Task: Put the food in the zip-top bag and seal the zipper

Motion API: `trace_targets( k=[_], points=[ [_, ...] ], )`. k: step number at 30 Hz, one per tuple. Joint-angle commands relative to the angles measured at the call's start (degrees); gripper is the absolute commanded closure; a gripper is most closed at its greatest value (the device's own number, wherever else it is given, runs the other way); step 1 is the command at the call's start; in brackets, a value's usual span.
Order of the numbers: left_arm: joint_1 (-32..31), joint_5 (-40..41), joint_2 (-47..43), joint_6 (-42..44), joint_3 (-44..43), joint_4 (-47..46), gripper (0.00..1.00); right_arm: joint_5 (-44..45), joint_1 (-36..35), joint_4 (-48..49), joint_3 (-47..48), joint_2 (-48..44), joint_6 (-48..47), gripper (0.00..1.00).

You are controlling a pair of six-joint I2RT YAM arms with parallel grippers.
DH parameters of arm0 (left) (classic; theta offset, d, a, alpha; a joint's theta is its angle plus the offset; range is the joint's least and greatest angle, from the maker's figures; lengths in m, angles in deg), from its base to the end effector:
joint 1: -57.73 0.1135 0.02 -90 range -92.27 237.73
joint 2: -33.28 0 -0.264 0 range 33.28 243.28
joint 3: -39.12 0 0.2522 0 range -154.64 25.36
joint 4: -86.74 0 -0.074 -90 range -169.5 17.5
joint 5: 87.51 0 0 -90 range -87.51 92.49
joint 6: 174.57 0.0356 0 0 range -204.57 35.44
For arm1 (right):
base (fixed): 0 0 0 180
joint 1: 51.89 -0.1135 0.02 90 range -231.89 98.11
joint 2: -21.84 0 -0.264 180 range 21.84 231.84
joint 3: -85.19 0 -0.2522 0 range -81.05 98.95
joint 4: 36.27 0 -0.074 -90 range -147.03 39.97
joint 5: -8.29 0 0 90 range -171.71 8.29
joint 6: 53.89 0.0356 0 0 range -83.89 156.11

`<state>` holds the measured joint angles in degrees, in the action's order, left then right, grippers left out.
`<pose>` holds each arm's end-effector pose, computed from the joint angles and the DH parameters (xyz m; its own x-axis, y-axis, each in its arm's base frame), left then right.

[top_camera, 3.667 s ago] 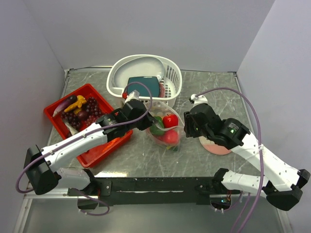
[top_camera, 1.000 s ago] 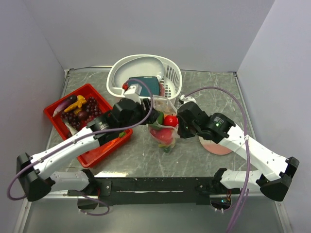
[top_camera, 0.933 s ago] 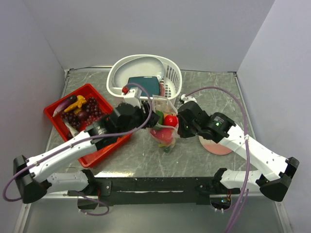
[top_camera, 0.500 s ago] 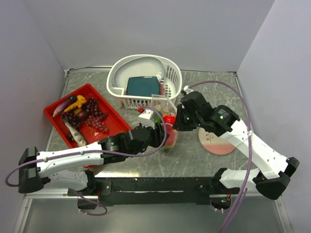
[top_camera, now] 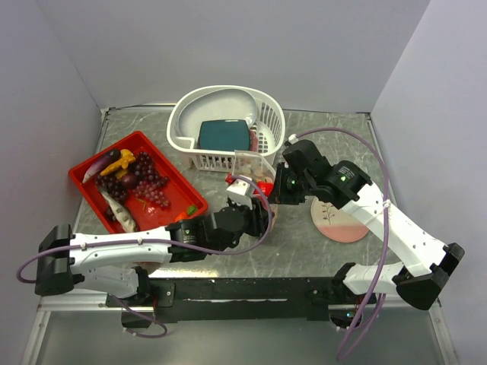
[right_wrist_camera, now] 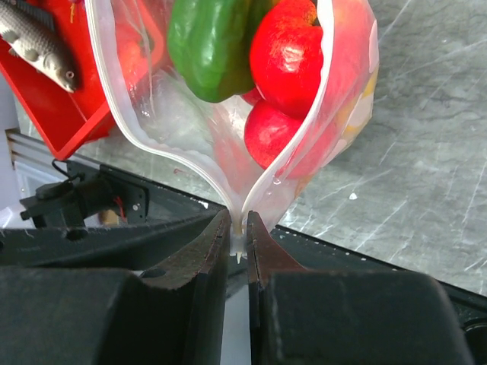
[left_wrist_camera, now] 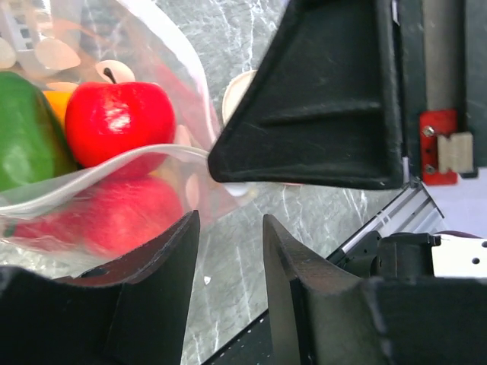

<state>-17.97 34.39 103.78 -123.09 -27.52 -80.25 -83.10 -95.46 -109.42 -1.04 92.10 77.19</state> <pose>0.0882 -0.2698 0.3151 -0.4906 -0.2158 -0.8442 0.5013 0.7226 -0.4760 0.1683 0.1613 0.3791 -0.8764 0.0730 -0.4760 -0.1652 0.8829 0.4395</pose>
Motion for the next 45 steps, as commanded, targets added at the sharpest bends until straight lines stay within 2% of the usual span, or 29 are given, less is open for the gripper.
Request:
trace_targets(
  k=[1, 4, 11, 18, 21, 25, 26, 29, 31, 35, 45],
  points=[
    [-1.90, 5.09, 1.48, 0.99, -0.82, -4.25, 0.57, -0.46, 0.50, -0.11, 1.82, -1.00, 1.02, 1.00],
    [-2.34, 7.82, 4.02, -0.32, -2.57, -2.50, 0.59, -0.98, 0.86, -0.19, 1.91, -1.00, 1.37, 1.00],
    [-4.19, 13.62, 7.72, -1.82, -3.54, -6.18, 0.59, -1.25, 1.03, -0.72, 1.82, -1.09, 1.90, 1.00],
    [-6.65, 20.38, 9.22, -3.65, -3.98, -6.28, 0.48, -1.42, 1.30, -0.46, 0.94, -1.35, 2.16, 1.00],
    [-6.91, 22.75, 9.57, -5.24, -4.33, -5.41, 0.48, -1.78, 1.30, -0.02, 0.33, -1.35, 2.25, 1.00],
    [-6.91, 25.22, 10.97, -6.65, -5.91, -3.65, 0.60, -1.86, 1.38, 0.25, -0.11, -1.44, 2.51, 1.00],
    [-6.92, 25.75, 11.24, -6.91, -6.09, -3.55, 0.72, -1.95, 1.30, 0.33, -0.20, -1.44, 2.60, 1.00],
    [-7.00, 26.37, 11.59, -5.70, -6.44, -4.08, 0.93, -1.95, 1.30, 0.60, -0.47, -1.44, 2.95, 1.00],
    [-7.44, 25.93, 11.50, -4.37, -6.44, -5.56, 0.99, -1.69, 1.30, 0.68, -0.64, -1.62, 3.48, 1.00],
    [-8.41, 24.36, 10.89, -1.74, -5.13, -6.89, 0.99, -1.16, 1.30, 1.47, -1.34, -2.06, 4.45, 1.00],
    [-11.30, 15.74, 4.83, -2.17, 2.17, -7.42, 0.99, 2.79, 2.70, 3.32, -2.93, -2.23, 5.15, 1.00]
  ],
)
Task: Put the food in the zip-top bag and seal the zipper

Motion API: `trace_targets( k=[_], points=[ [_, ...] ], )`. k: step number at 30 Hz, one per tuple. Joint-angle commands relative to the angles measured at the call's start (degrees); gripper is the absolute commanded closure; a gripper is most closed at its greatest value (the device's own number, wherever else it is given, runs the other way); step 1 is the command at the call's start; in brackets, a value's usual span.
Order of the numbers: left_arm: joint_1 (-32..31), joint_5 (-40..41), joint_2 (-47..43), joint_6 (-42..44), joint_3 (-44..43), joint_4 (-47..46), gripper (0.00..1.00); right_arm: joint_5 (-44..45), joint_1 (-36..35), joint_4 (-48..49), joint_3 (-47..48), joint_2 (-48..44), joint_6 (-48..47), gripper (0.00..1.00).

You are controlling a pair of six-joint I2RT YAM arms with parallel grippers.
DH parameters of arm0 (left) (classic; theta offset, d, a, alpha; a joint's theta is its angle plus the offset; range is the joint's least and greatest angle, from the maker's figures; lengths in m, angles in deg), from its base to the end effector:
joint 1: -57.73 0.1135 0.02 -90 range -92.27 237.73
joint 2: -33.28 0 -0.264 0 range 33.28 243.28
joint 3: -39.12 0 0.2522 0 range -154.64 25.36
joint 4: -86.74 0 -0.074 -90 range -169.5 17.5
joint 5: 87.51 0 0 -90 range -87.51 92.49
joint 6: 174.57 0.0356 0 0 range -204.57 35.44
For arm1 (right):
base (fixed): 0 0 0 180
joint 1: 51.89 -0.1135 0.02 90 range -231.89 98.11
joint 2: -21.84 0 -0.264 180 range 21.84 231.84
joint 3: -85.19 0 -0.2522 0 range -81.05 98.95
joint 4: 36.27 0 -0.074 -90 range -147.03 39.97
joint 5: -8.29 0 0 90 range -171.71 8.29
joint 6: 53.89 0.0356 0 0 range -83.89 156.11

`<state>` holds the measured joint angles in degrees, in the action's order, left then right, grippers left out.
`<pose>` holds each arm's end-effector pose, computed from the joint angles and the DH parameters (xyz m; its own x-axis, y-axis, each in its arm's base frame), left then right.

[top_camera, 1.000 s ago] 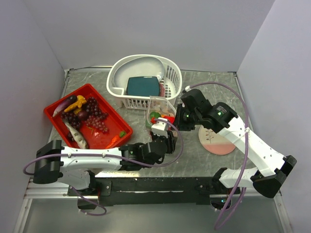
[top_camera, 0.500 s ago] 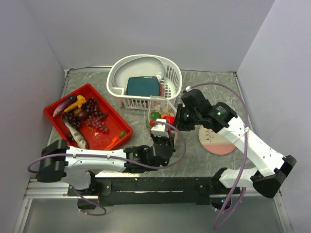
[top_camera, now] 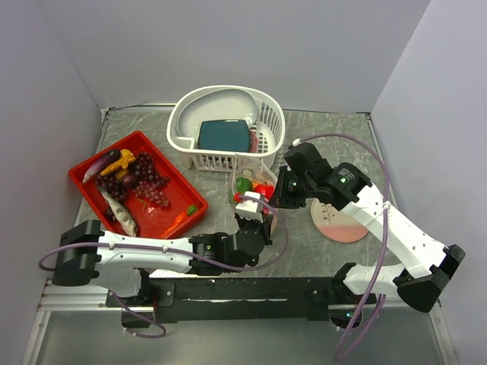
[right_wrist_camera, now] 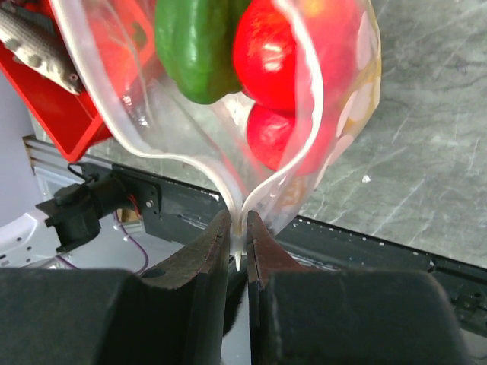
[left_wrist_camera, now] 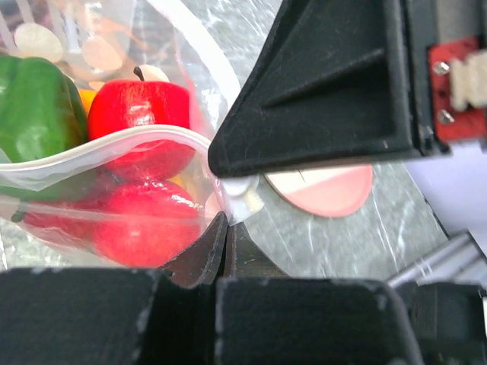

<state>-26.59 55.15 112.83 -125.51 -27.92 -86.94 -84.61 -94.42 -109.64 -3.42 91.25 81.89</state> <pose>0.0587 -0.3045 0.2876 -0.3708 -0.2874 -0.8831 0.3787 0.8214 -0.4264 0.1678 0.1564 0.3694 -0.9021 0.1438 -0.4069 -0.0744 0.8770 0.4748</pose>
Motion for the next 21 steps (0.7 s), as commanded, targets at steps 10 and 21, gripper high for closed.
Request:
trace_targets(
  k=[10, 21],
  points=[
    [-5.60, -7.75, -7.21, -2.29, 5.37, 2.78, 0.99, 5.27, 3.76, 5.21, -1.86, -2.52, 0.10, 1.00],
    [-5.60, -2.31, -7.31, -5.89, 0.91, 11.47, 0.56, 3.07, 4.03, 5.39, -2.65, -3.66, 0.36, 1.00]
  ],
)
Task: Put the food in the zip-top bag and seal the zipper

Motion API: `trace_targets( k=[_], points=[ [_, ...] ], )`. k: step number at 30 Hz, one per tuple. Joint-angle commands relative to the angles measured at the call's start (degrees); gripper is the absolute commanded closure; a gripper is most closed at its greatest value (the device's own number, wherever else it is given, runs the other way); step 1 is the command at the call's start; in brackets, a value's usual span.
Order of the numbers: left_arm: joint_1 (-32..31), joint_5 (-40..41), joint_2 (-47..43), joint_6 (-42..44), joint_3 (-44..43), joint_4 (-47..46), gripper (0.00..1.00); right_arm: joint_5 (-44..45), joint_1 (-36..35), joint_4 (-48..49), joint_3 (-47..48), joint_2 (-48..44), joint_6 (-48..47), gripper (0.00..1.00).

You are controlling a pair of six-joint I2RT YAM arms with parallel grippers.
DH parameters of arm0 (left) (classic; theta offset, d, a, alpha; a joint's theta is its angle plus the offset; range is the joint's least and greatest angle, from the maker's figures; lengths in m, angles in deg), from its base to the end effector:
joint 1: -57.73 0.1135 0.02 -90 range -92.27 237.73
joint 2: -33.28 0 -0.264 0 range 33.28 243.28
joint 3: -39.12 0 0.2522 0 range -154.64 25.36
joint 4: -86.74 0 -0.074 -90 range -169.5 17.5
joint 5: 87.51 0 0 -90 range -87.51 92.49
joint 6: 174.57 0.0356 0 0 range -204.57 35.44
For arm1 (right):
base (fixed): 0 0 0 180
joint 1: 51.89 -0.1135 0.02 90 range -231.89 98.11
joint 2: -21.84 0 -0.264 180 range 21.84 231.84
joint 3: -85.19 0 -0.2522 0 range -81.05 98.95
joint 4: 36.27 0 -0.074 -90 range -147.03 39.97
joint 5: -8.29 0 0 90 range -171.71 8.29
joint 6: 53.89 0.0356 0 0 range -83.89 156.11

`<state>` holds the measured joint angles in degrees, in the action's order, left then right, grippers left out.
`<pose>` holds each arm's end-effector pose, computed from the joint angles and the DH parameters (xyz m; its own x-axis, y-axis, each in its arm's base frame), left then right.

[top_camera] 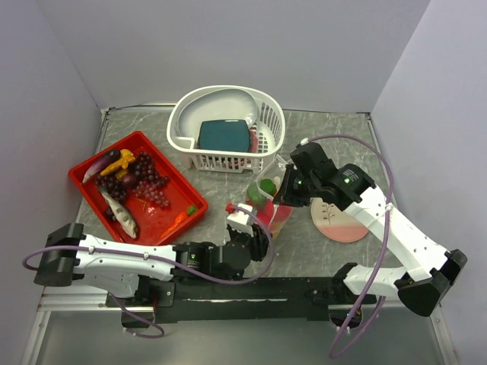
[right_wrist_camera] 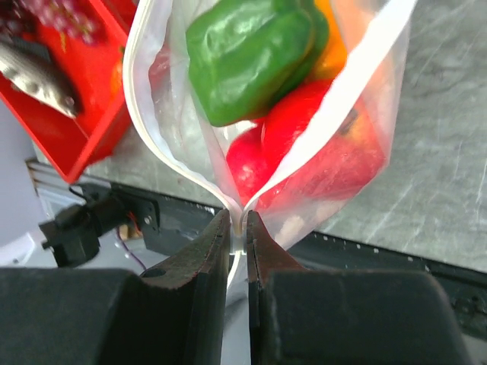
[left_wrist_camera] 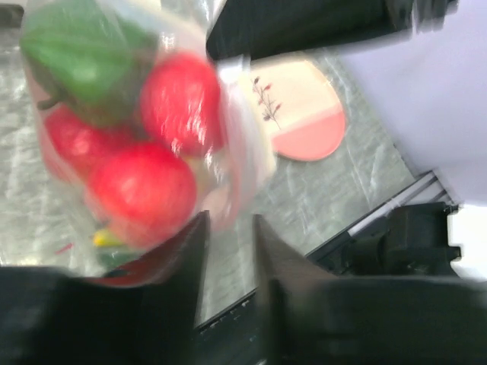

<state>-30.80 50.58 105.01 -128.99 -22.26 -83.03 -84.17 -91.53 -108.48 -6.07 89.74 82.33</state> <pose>0.0336 -0.2761 0.2845 -0.4613 -0.2485 -0.8517 0.4578 0.7556 -0.4684 0.1721 0.1446 0.3622 -0.8913 0.1983 -0.4077 -0.0209 0.8803 0.4739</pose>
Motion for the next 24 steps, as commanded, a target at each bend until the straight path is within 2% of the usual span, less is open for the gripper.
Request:
trace_targets(
  k=[1, 2, 13, 19, 24],
  points=[
    [-1.38, 3.14, 1.04, -3.90, -5.99, 9.14, 0.40, 2.63, 1.32, 4.05, -0.01, -2.16, -0.07, 1.00],
    [-1.29, 4.80, 1.57, -4.44, -7.13, 12.11, 0.40, 2.63, 1.23, 3.97, -0.01, -2.16, -0.07, 1.00],
    [1.08, 10.79, 6.93, -5.76, -17.07, 20.31, 0.42, 1.14, 1.05, 4.58, -0.89, -2.51, 0.54, 1.00],
    [2.66, 9.12, 7.91, -1.55, -16.72, 15.93, 0.42, 1.14, 1.05, 4.84, -1.59, -2.51, 0.63, 1.00],
    [4.86, 6.48, 9.40, 1.00, -17.16, 13.20, 0.49, 1.14, 0.97, 5.37, -2.12, -2.25, 0.72, 1.00]
  ],
)
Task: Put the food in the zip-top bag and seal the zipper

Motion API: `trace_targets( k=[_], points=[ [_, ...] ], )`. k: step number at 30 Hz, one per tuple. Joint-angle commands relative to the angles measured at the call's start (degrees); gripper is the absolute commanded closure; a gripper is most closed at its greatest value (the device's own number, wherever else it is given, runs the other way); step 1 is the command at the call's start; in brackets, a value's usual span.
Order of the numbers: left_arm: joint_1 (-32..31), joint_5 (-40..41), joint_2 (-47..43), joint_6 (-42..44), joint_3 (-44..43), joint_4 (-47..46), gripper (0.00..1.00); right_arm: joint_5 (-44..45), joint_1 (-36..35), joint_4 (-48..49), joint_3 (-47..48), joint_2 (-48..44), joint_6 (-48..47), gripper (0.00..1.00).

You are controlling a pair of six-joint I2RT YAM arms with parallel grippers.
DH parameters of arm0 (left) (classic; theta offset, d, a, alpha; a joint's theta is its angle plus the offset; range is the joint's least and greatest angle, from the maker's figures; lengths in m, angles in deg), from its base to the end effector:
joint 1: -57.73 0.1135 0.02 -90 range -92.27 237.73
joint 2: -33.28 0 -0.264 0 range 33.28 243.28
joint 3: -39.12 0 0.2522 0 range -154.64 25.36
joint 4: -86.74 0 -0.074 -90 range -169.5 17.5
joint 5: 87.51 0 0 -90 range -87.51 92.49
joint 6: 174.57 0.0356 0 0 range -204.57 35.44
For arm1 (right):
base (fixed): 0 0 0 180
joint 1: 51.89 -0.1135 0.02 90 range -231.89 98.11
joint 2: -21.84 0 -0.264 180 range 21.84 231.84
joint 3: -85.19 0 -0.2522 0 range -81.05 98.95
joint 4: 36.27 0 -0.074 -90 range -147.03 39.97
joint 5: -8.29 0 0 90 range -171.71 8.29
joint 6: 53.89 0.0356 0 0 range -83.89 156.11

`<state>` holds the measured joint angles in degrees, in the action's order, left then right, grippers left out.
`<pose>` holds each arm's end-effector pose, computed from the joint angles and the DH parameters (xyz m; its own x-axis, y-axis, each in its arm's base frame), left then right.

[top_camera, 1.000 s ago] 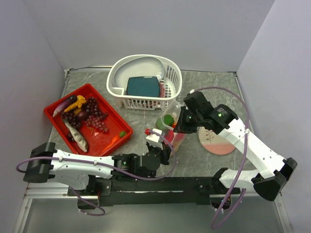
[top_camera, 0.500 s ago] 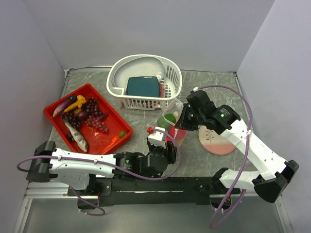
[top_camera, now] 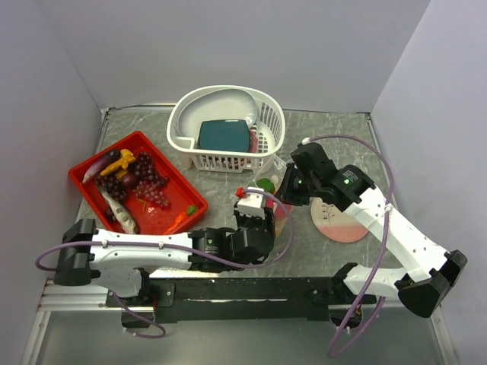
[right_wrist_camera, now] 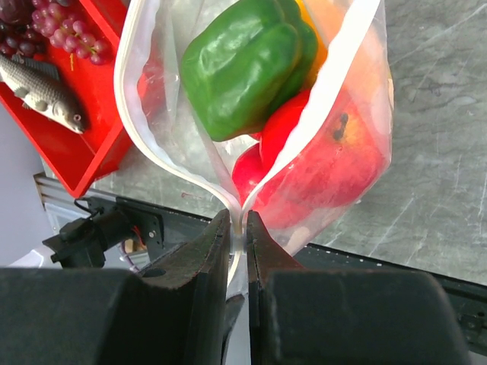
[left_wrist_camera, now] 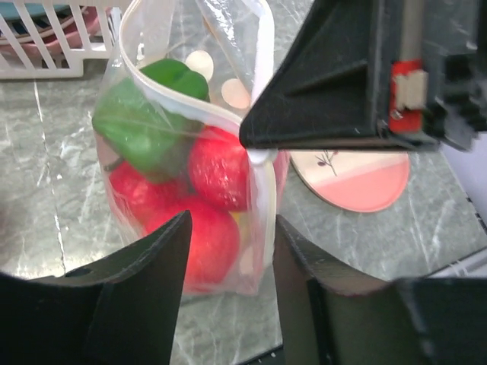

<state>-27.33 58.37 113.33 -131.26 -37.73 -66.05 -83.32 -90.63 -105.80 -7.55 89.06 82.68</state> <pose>0.0558 -0.3036 0.3119 -0.3918 -0.2068 -0.8965 0.3094 0.8880 -0.3401 0.1756 0.1421 0.3600 -0.8723 0.2308 -0.4311 -0.0092 0.8737 0.4864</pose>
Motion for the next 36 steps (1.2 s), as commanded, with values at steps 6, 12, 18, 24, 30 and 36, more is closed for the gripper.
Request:
trace_targets(
  k=[6, 12, 18, 24, 30, 36],
  points=[
    [2.00, -3.93, 3.44, 6.27, -3.26, -6.25, 0.62, 0.99, 0.07, 3.21, -0.28, -1.48, 0.54, 1.00],
    [2.00, -3.93, 2.75, 4.42, -2.39, -5.54, 0.99, 1.52, 0.07, 3.65, -0.54, -1.66, 0.63, 1.00],
    [1.91, -8.23, -2.53, 3.55, 0.95, -3.62, 0.99, 5.73, 0.86, 5.93, 1.73, 0.10, 0.54, 1.00],
    [1.47, -10.79, -8.94, -4.00, 4.64, 2.97, 0.99, 6.97, 5.51, 9.62, 3.14, 2.65, -0.77, 1.00],
    [-0.02, -11.49, -13.34, -9.54, 6.40, 10.08, 0.99, 7.23, 9.82, 14.10, 3.85, 5.64, -1.48, 1.00],
    [-1.43, -13.59, -17.73, -12.89, 8.51, 12.82, 0.99, 8.81, 13.95, 15.16, 5.61, 8.36, -2.79, 1.00]
  ],
)
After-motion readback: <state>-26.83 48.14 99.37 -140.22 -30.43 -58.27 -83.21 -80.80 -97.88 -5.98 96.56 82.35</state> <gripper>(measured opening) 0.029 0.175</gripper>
